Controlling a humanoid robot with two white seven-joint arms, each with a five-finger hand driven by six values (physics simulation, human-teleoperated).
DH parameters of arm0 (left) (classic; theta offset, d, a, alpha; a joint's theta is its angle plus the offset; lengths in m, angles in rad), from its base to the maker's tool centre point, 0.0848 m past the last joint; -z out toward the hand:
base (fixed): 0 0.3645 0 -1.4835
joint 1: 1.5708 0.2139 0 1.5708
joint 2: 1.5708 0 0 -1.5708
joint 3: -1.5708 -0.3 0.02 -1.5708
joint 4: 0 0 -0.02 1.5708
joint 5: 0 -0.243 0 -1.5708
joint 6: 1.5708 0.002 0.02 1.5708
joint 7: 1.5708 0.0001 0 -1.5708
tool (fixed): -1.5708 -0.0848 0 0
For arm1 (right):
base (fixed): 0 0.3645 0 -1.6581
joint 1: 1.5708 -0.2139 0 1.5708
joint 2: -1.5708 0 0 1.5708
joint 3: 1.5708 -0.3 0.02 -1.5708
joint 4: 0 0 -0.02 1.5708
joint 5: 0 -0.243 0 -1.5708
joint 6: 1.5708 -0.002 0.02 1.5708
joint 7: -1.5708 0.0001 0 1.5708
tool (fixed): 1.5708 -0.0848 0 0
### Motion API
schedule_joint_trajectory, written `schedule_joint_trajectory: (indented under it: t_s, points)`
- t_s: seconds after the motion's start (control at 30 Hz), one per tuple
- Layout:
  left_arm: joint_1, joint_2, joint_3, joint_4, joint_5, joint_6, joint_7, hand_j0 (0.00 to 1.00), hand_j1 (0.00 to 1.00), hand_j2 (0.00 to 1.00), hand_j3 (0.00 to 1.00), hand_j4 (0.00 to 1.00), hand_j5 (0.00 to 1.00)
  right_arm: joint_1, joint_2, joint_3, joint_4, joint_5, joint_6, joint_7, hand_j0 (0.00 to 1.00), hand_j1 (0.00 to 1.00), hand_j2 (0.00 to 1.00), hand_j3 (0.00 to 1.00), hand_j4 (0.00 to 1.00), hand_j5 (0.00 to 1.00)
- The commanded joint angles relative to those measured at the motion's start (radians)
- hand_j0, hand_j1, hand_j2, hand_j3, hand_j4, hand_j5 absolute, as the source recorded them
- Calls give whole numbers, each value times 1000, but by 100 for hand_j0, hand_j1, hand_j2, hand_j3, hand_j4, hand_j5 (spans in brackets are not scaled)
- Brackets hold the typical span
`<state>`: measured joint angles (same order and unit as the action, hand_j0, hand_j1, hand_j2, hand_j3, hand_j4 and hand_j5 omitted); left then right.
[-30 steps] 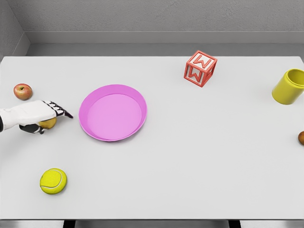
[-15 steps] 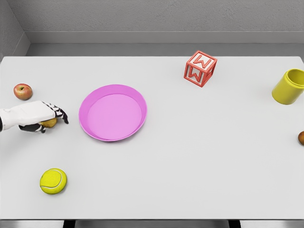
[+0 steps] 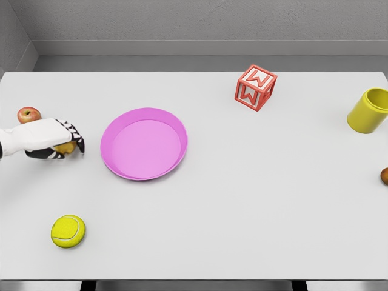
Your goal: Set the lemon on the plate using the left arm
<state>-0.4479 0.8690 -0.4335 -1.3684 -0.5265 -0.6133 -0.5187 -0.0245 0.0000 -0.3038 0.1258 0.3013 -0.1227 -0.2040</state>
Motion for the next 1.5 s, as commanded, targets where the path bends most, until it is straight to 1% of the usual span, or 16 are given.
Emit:
schedule_joint_trajectory:
  t_s: [0.0, 0.1, 0.17, 0.37, 0.5, 0.7, 0.83, 0.97, 1.0, 1.03, 1.07, 1.23, 1.3, 1.33, 1.4, 1.47]
  points:
    - [-9, 4, -1, -24, 10, 2, 0, 52, 52, 52, 52, 52, 52, 0, 0, 0, 0, -1, 0, 0, 100, 100, 100, 100, 100, 100]
    - [-20, 4, -1, -26, 8, 2, -1, 52, 52, 52, 52, 52, 52, 0, 0, 0, 0, -1, 0, 0, 100, 100, 100, 100, 100, 100]
    - [-26, 1, -2, -26, 10, 2, -29, 52, 52, 52, 52, 52, 52, 0, 0, 0, 0, -1, 0, 0, 100, 100, 100, 100, 100, 100]
    - [-49, -22, -4, -32, 10, 2, -30, 52, 52, 52, 52, 52, 52, 0, 0, 0, 0, -1, 0, 0, 100, 100, 100, 100, 100, 100]
    - [-51, -45, -4, -93, 10, 2, -30, 52, 52, 52, 52, 52, 52, 0, 0, 0, 0, -1, 0, 0, 100, 100, 100, 100, 100, 100]
    - [-54, -93, -8, -129, 6, 2, -30, 52, 52, 52, 52, 52, 52, 0, 0, 0, 0, -1, 0, 0, 100, 100, 100, 100, 100, 100]
    - [-54, -110, -44, -196, 6, 2, -30, 52, 52, 52, 52, 52, 52, 0, 0, 0, 0, -1, 0, 0, 100, 100, 100, 100, 100, 100]
    - [-57, -139, -60, -212, -1, 2, -34, 53, 53, 53, 53, 53, 53, 0, 0, 0, 0, -1, 0, 0, 100, 100, 100, 100, 100, 100]
    - [-55, -147, -60, -215, -3, 2, -35, 54, 54, 54, 54, 54, 54, 0, 0, 0, 0, -1, 0, 0, 100, 100, 100, 100, 100, 100]
    - [-58, -151, -60, -218, -3, 2, -43, 67, 67, 67, 67, 67, 67, 0, 0, 0, 0, -1, 0, 0, 100, 100, 100, 100, 100, 100]
    - [-66, -173, -60, -216, 0, 2, -43, 99, 99, 99, 99, 99, 99, 0, 0, 0, 0, -1, 0, 0, 100, 100, 100, 100, 100, 100]
    - [-66, -173, -51, -213, -3, 2, -43, 100, 100, 100, 100, 100, 100, 0, 0, 0, 0, -1, 0, 0, 100, 100, 100, 100, 100, 100]
    - [-63, -153, 12, -201, -3, 2, -43, 100, 100, 100, 100, 100, 100, 0, 0, 0, 0, -1, 0, 0, 100, 100, 100, 100, 100, 100]
    - [-54, -133, 59, -176, 3, 2, -43, 100, 100, 100, 100, 100, 100, 0, 0, 0, 0, -1, 0, 0, 100, 100, 100, 100, 100, 100]
    - [-45, -111, 113, -143, 14, 2, -43, 100, 100, 100, 100, 100, 100, 0, 0, 0, 0, -1, 0, 0, 100, 100, 100, 100, 100, 100]
    - [-43, -97, 153, -69, 85, 2, -43, 100, 100, 100, 100, 100, 100, 0, 0, 0, 0, -1, 0, 0, 100, 100, 100, 100, 100, 100]
